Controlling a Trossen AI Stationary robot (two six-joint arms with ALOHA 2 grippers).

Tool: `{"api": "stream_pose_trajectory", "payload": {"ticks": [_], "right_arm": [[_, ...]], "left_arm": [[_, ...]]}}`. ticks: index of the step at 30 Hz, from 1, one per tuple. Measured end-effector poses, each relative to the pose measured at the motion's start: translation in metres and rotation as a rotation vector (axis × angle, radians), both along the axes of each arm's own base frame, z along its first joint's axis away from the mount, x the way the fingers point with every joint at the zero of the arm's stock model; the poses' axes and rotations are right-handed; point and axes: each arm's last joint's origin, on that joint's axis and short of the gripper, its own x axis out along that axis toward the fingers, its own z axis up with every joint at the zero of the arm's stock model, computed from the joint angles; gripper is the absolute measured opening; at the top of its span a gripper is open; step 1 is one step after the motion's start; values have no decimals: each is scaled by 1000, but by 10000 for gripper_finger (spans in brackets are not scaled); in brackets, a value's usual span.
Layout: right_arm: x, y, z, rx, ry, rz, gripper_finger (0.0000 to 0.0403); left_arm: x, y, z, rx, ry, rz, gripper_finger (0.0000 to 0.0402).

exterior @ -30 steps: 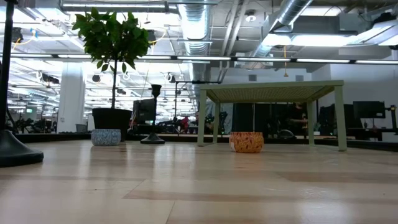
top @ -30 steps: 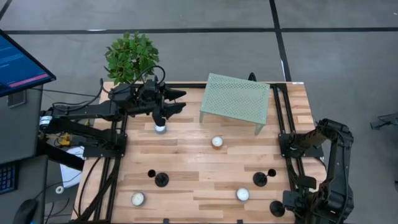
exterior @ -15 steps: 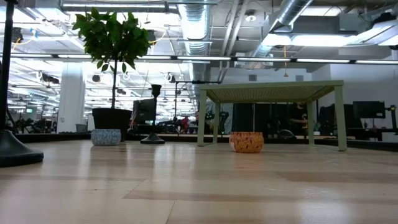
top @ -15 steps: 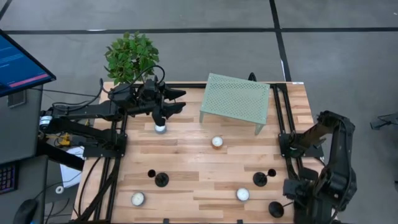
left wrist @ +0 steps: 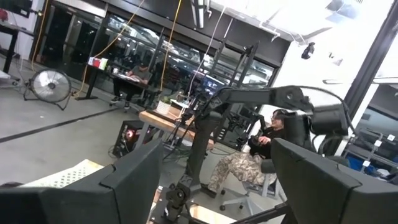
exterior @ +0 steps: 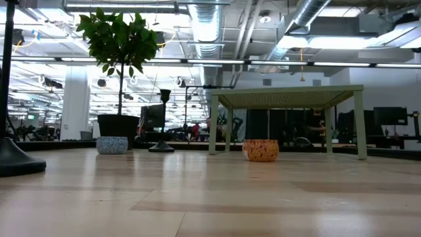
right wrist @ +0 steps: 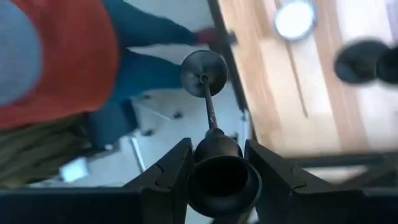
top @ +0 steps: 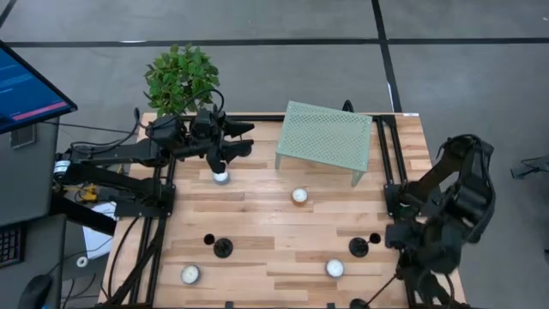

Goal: Pick & Place candle stick holders
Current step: Put the candle holder on the shelf

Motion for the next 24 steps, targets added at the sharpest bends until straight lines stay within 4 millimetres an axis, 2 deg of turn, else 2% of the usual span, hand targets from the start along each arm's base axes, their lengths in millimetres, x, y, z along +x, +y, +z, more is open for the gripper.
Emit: {"api": "stream_pose_trajectory", "payload": {"ticks": [8, 13, 20, 24], "right_arm": [[16, -46, 17, 0, -154, -24, 132], [21, -80, 26, -50, -278, -24, 120], [35, -133, 33, -213, -420, -71, 135], [44, -164, 32, -361, -468, -60, 124]], "left_arm": [[-7, -1, 4, 8, -24, 3, 300], [-12, -1, 6, 17, -38, 6, 300], [-18, -2, 8, 21, -59, 7, 300], [-20, -2, 9, 21, -66, 7, 300]]}}
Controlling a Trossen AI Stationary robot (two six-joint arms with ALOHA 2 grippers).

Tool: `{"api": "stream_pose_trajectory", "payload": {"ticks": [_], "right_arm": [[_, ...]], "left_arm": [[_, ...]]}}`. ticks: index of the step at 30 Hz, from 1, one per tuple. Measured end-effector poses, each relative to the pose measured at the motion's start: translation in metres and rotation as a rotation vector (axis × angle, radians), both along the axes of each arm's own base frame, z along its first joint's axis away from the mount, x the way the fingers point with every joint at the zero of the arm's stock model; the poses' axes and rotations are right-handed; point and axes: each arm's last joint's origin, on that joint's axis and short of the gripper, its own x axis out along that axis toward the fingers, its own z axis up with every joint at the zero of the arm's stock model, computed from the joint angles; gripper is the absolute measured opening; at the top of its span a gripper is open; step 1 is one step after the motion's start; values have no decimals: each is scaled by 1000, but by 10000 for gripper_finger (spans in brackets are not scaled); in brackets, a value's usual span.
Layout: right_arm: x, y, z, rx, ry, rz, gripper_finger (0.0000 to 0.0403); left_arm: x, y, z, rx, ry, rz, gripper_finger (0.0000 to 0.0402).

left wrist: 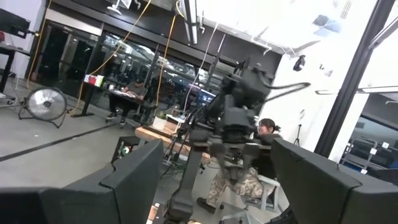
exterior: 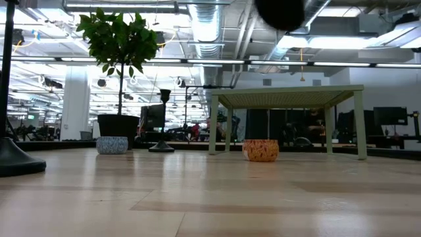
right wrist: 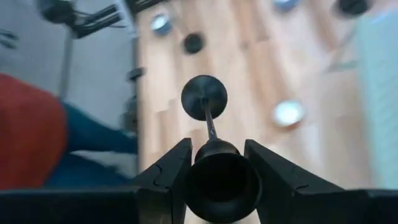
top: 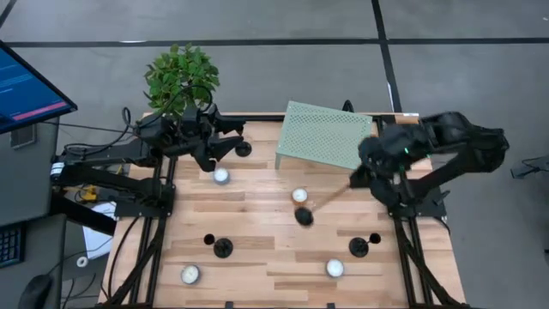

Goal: Pick & Place candle stick holders
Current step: Put the candle holder on the shelf

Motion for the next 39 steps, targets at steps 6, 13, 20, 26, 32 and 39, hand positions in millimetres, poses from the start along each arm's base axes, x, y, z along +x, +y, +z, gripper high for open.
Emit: {"api": "stream_pose_trajectory", "payload": {"ticks": [6, 13, 20, 26, 32, 39], "right_arm": [[15, -46, 2, -186, 24, -41, 124], [35, -92, 16, -325, 121, -34, 125], [46, -126, 46, -421, 46, -66, 125], [53, -155, 33, -452, 137, -123, 129], [64, -168, 22, -446, 179, -116, 121], [72, -175, 15, -445, 209, -116, 144]], "left_arm": [[0, 0, 0, 0, -4, 0, 300], [-1, 0, 1, 1, -11, 0, 300], [-1, 0, 1, 1, -15, 0, 300], [-1, 0, 2, 2, -21, 0, 300], [-1, 0, 2, 3, -29, 0, 300], [-1, 0, 3, 3, -30, 0, 300]]}}
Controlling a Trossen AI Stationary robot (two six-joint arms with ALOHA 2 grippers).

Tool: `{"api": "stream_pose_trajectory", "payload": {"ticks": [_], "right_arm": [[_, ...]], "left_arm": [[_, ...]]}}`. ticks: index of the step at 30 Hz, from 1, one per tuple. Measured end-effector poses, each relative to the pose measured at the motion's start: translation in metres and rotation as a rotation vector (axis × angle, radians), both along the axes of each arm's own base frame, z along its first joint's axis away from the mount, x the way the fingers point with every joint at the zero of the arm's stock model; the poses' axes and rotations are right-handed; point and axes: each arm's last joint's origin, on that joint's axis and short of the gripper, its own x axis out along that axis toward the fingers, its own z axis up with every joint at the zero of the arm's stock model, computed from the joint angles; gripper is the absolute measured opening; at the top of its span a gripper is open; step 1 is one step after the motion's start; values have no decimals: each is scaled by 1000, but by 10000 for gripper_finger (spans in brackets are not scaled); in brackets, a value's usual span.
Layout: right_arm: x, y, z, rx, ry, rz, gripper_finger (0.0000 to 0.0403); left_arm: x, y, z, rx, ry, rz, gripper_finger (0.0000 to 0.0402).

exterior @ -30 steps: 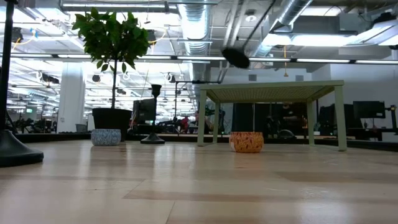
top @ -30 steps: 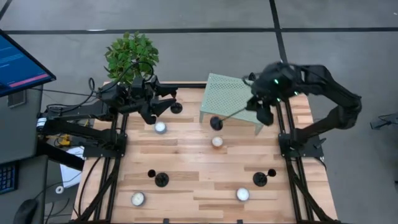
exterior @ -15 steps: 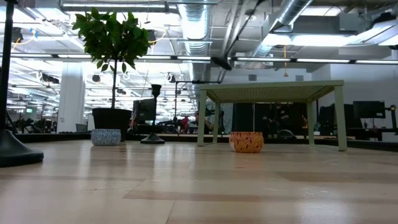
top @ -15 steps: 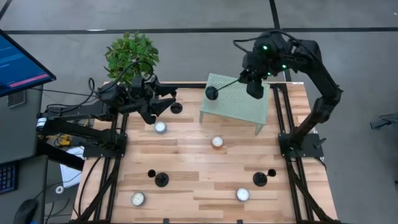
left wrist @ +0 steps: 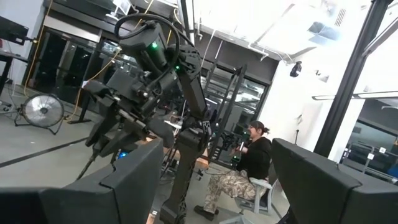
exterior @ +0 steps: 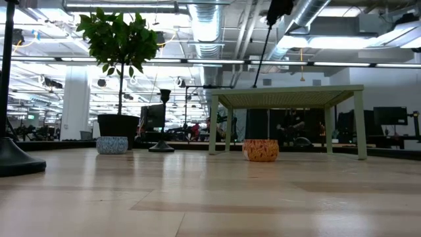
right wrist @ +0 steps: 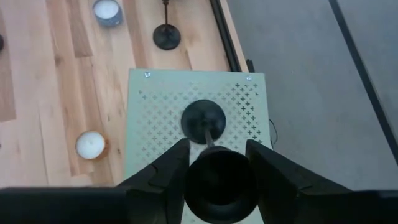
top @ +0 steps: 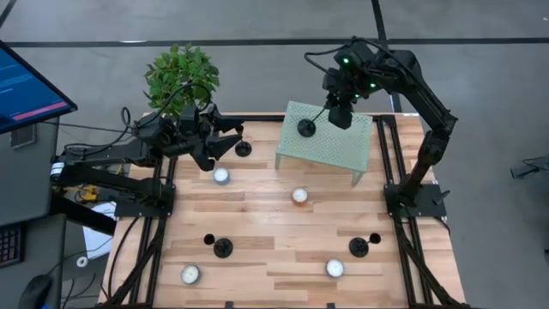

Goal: Pick & Place candle stick holders
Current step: Put the candle holder on the shelf

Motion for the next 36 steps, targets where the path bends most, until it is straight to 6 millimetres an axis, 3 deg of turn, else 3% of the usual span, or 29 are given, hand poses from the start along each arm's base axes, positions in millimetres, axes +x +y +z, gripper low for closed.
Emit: {"api": "stream_pose_trajectory", "payload": {"ticks": [7, 16, 26, 31, 36], "right_arm": [[2, -4, -2, -2, 8, 2, 122], [3, -5, -5, 10, 17, -8, 199], [4, -5, -1, -12, -15, -14, 242], [-14, 3, 12, -81, -25, -54, 244], [-53, 27, 37, -99, -126, -106, 245]], "left_arm": [[0, 0, 0, 0, -3, 0, 300], [0, 0, 0, 0, -3, 0, 300], [0, 0, 0, 1, -1, 1, 300], [10, 2, -4, 36, 31, 77, 300], [40, 13, -20, 82, 152, 190, 300]]}}
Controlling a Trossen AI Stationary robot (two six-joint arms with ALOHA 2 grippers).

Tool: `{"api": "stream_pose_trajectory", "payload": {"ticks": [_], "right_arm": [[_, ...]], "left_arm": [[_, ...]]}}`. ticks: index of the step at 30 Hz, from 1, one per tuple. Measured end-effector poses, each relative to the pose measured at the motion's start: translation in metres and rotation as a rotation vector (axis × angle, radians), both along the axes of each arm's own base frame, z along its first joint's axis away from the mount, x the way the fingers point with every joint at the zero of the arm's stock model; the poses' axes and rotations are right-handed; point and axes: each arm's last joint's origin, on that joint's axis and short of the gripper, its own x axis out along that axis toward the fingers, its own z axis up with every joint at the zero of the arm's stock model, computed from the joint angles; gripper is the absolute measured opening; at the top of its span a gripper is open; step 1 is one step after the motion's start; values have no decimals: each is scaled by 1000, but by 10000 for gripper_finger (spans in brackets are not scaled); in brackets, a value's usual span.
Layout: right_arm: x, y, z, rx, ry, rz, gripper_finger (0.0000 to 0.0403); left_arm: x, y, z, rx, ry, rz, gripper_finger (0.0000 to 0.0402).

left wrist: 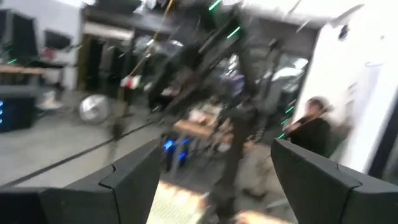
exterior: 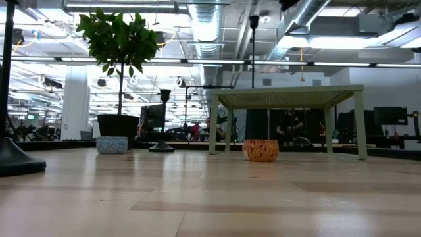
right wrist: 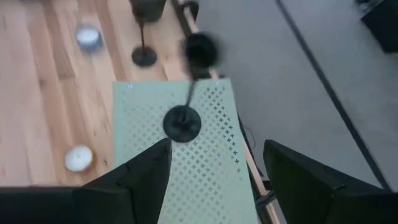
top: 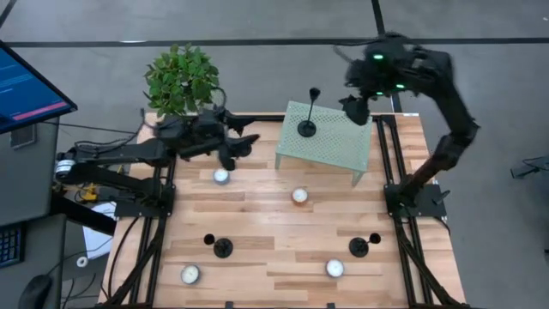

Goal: Pick & Place candle stick holders
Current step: Put the candle holder on the shelf

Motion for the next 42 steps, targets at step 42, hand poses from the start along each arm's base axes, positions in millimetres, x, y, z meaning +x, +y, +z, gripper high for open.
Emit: {"api": "stream_pose_trajectory", "payload": {"ticks": [42], "right_arm": [[-158, 117, 20, 82, -779, 451, 244]], "left_arm": [[165, 131, -69, 134, 397, 6, 310]]}}
